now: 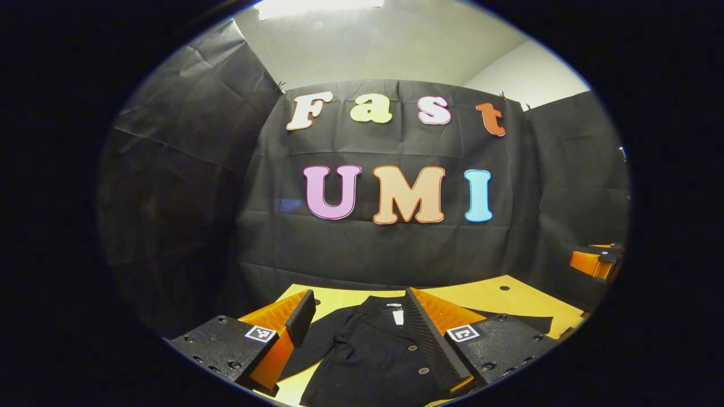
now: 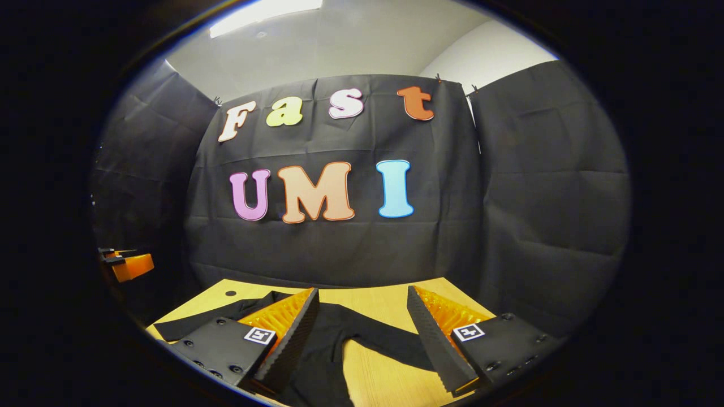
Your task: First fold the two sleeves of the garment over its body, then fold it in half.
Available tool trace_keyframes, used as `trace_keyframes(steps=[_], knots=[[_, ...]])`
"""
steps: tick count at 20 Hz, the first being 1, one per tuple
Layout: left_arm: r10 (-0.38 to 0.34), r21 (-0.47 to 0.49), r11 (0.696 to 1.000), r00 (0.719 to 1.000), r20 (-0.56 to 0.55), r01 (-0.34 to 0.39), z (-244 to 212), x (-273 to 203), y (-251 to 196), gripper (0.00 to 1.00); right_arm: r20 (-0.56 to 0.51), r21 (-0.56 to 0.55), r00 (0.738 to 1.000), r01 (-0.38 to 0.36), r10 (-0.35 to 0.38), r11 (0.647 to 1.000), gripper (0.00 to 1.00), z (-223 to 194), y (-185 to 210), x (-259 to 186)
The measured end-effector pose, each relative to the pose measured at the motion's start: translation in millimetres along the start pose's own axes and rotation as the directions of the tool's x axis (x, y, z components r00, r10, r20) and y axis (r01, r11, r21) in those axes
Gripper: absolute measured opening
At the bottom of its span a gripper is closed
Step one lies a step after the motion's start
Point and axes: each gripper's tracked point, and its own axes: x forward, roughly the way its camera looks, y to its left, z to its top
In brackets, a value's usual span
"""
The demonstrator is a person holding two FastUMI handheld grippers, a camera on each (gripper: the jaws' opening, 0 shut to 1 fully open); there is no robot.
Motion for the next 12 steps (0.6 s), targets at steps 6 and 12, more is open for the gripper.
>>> trace_keyframes(steps=[6, 12], knots=[[0.028, 0.009, 1.000, 1.000, 0.003, -0.028, 2, 3, 2, 0.92, 0.011, -0.008, 0.998, 0.054, -0.054, 0.998, 0.98, -1, -42, 16], [0.062, 0.047, 0.997, 0.998, -0.003, -0.062, 0, 1, 2, 0.92, -0.042, 0.005, 0.992, 0.117, -0.116, 0.993, 0.98, -30, -84, 38]])
